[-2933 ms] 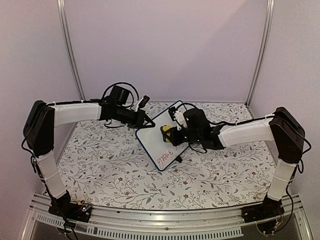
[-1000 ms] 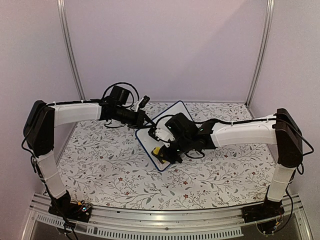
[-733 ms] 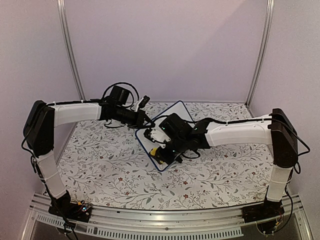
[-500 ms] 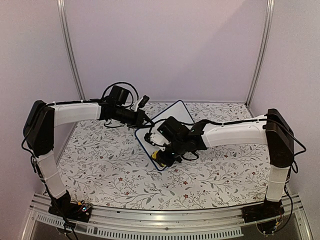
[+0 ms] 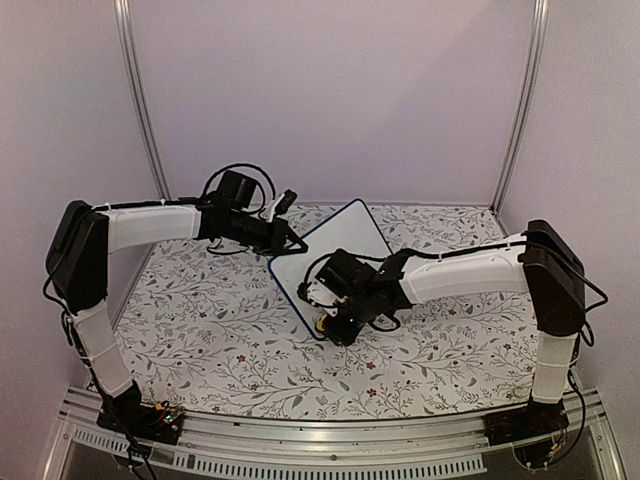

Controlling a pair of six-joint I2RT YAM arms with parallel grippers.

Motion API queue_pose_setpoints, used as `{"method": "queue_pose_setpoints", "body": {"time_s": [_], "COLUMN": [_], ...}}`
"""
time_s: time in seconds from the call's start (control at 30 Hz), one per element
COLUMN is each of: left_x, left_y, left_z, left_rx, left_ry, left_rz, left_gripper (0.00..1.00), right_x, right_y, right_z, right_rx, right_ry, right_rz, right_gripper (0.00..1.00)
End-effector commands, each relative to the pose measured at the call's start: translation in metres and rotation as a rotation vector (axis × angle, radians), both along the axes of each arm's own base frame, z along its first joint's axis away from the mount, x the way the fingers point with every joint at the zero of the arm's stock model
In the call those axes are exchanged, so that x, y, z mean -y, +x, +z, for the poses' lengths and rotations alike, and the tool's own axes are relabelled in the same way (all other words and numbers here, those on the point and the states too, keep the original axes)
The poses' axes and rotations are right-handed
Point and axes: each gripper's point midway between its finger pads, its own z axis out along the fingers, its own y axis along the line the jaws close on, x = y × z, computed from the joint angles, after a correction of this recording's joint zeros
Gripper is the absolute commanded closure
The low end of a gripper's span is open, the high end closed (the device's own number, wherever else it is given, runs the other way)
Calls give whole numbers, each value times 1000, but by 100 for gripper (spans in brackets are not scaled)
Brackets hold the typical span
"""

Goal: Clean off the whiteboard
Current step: Erase the whiteboard at the center of the board.

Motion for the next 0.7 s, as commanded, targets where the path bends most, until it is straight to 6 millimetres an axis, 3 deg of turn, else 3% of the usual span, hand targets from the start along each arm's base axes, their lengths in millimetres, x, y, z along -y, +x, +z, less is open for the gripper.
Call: {"method": "queue_pose_setpoints", "body": {"time_s": [0.0,0.13,0.37,0.47,0.6,0.67], "left_x": [-7,-7,-7,-6,-7,-7], "left_y": [0,0,0,0,1,1], "left_z": [0,-1,-2,-4,-4,-4], "left_rx": [20,16,12,11,14,11], "left_ry": [28,28,29,33,37,34], "left_rz": [21,20,20,19,23,21], "left_gripper": [100,100,100,100,100,100], "right_x": [21,16,-10,-17,-21,-16], "right_y": [-5,-3,28,38,42,29], "right_z": [-26,-20,33,46,45,27], "right_rx": [23,51,182,223,230,181], "right_ry": [-122,-111,-17,-2,-8,-35], "right_rz": [-28,-29,-107,-121,-122,-92], "right_gripper": [82,82,81,81,81,81]}}
